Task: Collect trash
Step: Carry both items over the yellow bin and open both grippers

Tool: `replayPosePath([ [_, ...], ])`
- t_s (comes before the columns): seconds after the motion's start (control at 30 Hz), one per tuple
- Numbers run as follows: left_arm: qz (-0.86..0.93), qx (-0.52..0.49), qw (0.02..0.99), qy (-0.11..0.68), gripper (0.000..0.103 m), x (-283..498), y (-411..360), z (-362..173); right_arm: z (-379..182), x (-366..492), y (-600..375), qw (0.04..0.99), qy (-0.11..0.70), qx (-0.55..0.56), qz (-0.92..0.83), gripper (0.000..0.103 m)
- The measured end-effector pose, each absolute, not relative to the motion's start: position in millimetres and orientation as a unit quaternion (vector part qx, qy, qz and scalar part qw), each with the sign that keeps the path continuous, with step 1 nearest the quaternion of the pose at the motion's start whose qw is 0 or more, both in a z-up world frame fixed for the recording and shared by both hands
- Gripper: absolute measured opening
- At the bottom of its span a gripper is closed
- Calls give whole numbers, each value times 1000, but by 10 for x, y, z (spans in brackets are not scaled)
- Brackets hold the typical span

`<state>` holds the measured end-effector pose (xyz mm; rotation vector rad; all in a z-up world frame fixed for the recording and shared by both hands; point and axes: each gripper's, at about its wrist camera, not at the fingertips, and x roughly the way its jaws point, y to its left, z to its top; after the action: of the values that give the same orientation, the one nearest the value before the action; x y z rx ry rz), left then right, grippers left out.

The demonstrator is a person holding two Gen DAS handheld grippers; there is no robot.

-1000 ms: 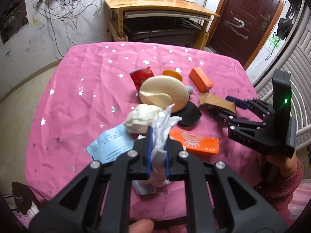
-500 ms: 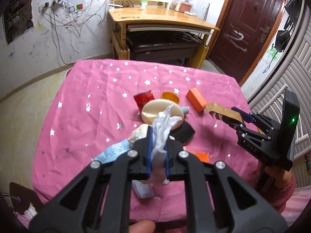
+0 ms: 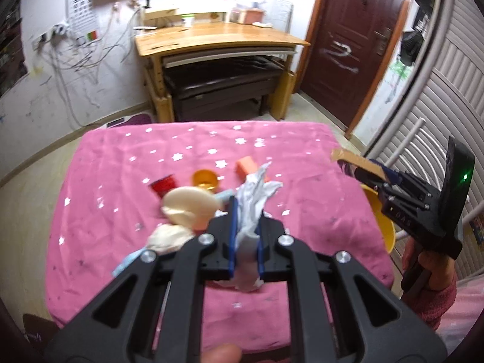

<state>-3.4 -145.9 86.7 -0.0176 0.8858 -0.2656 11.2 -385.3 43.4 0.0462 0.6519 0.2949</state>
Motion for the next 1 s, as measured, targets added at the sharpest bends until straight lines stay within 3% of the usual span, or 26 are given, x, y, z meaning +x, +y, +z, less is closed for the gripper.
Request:
replayPosePath([
  [0.47, -241, 31, 856, 457, 9, 279, -2888, 710, 310, -130, -5223, 939, 332, 93, 8, 30],
  [1.0, -316, 89, 820, 469, 9, 482, -4318, 197, -235, -1, -5480, 906, 418, 60, -33, 33],
])
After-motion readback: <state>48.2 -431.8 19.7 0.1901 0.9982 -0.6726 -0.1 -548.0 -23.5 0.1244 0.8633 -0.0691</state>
